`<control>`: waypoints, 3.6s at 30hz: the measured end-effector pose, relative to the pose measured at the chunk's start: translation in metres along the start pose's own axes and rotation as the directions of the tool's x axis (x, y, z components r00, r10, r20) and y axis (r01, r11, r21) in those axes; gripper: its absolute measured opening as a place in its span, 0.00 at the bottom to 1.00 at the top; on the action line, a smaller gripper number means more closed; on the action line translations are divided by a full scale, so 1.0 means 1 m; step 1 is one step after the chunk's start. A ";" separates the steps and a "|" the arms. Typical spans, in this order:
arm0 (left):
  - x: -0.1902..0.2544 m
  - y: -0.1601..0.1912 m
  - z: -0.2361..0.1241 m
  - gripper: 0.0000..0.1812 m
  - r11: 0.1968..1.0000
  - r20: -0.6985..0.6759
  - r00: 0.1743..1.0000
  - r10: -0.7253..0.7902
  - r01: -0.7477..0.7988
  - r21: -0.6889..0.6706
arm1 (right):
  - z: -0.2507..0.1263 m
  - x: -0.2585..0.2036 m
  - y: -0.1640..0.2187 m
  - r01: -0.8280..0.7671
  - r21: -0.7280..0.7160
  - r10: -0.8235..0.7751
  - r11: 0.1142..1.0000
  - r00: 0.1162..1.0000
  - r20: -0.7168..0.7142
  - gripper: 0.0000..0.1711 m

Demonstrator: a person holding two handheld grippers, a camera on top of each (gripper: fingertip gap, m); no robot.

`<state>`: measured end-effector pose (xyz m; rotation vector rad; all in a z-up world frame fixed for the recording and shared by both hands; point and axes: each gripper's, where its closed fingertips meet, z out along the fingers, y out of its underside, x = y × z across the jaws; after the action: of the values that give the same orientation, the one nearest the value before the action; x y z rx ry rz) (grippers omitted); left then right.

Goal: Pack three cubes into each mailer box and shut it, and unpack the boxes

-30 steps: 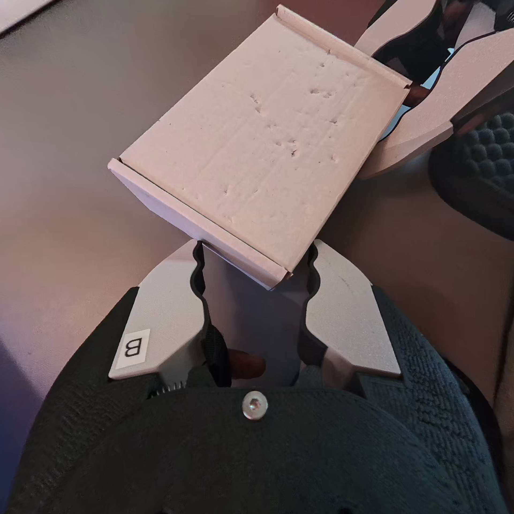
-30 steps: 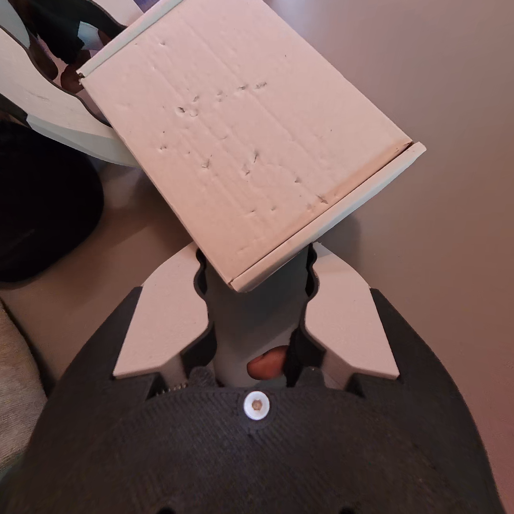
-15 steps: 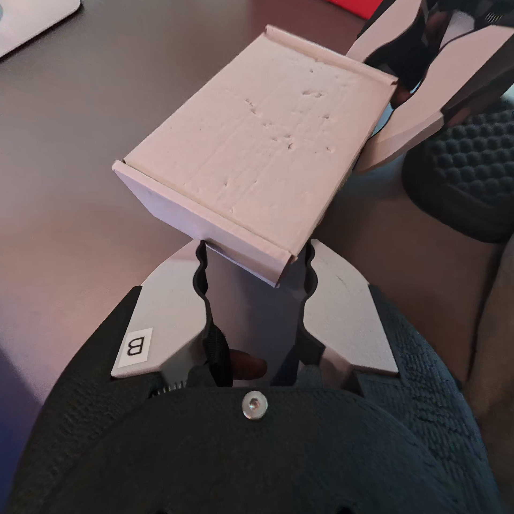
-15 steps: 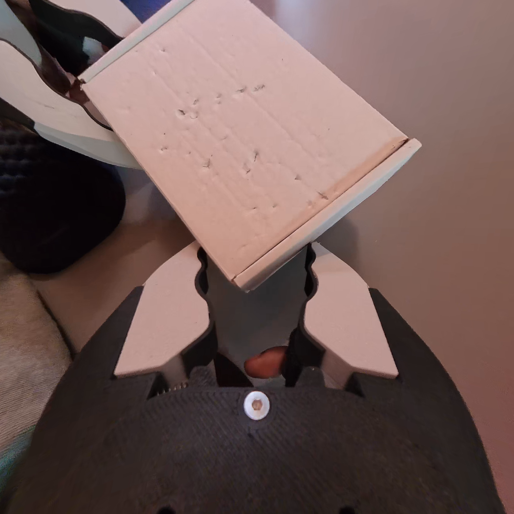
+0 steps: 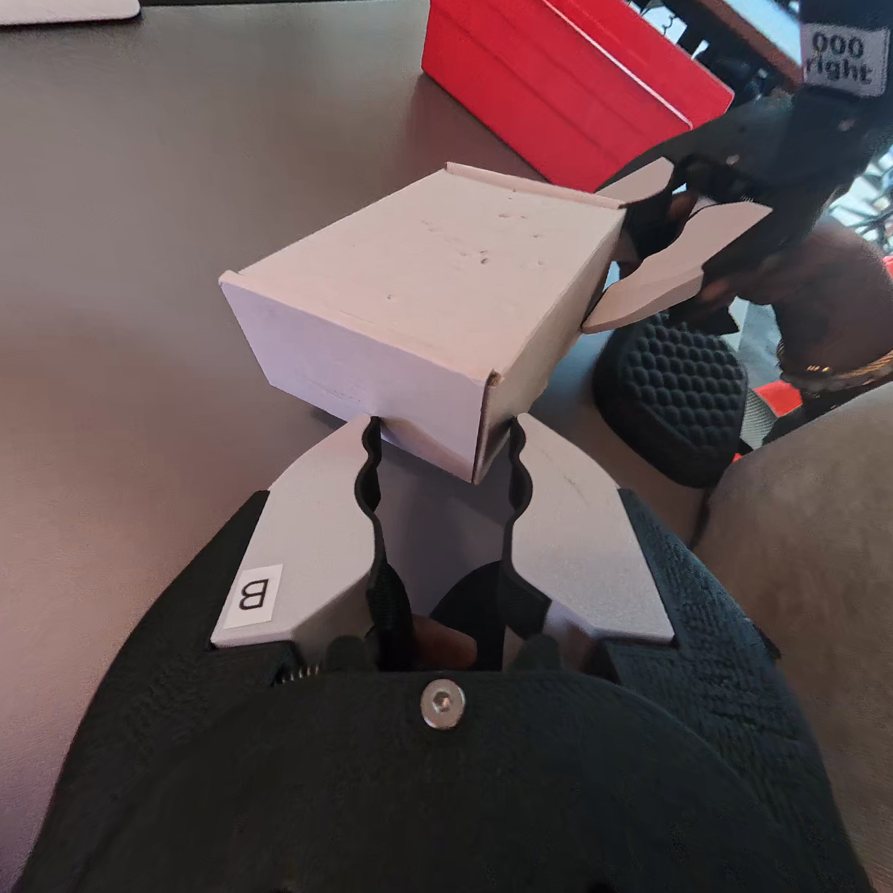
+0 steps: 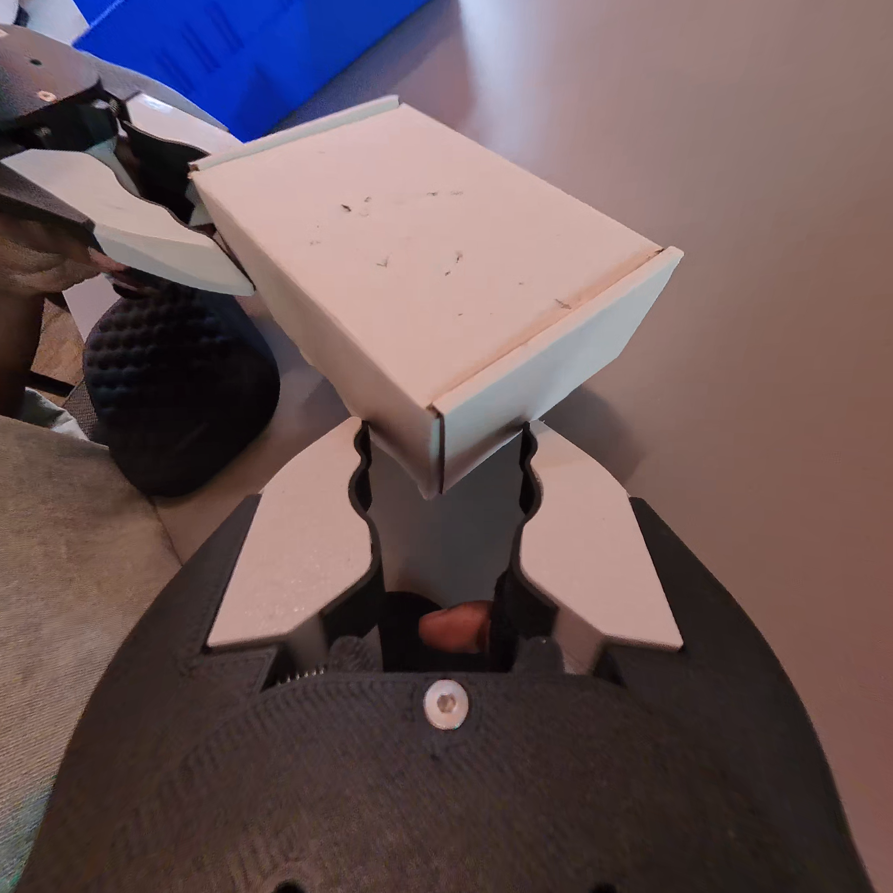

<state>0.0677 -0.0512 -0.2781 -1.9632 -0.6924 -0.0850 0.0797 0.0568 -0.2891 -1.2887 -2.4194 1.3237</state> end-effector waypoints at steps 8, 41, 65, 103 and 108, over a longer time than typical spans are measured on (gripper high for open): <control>0.012 -0.014 -0.013 0.26 0.999 -0.082 0.996 -0.039 0.041 0.026 | -0.016 0.000 -0.011 0.016 0.073 -0.015 0.997 1.000 -0.010 0.30; -0.017 -0.026 0.004 0.26 0.989 0.012 0.991 0.137 -0.136 -0.050 | -0.021 0.022 -0.047 0.092 0.090 -0.082 0.992 0.990 -0.112 0.27; -0.014 -0.037 0.050 0.43 0.891 -0.310 0.837 0.451 -0.400 0.217 | 0.012 -0.020 -0.080 0.666 -0.019 -0.655 0.746 0.739 0.158 0.31; 0.003 -0.018 0.048 0.41 0.861 -0.353 0.793 0.497 -0.500 0.088 | 0.005 -0.046 -0.062 0.894 -0.063 -0.895 0.443 0.445 0.028 0.01; 0.000 -0.017 0.049 0.41 0.856 -0.331 0.797 0.505 -0.513 0.068 | 0.004 -0.046 -0.071 0.885 -0.054 -0.885 0.463 0.465 0.038 0.00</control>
<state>0.0480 -0.0045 -0.2882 -2.0277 0.0792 -0.0968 0.0630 0.0029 -0.2263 0.1314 -2.4821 0.8737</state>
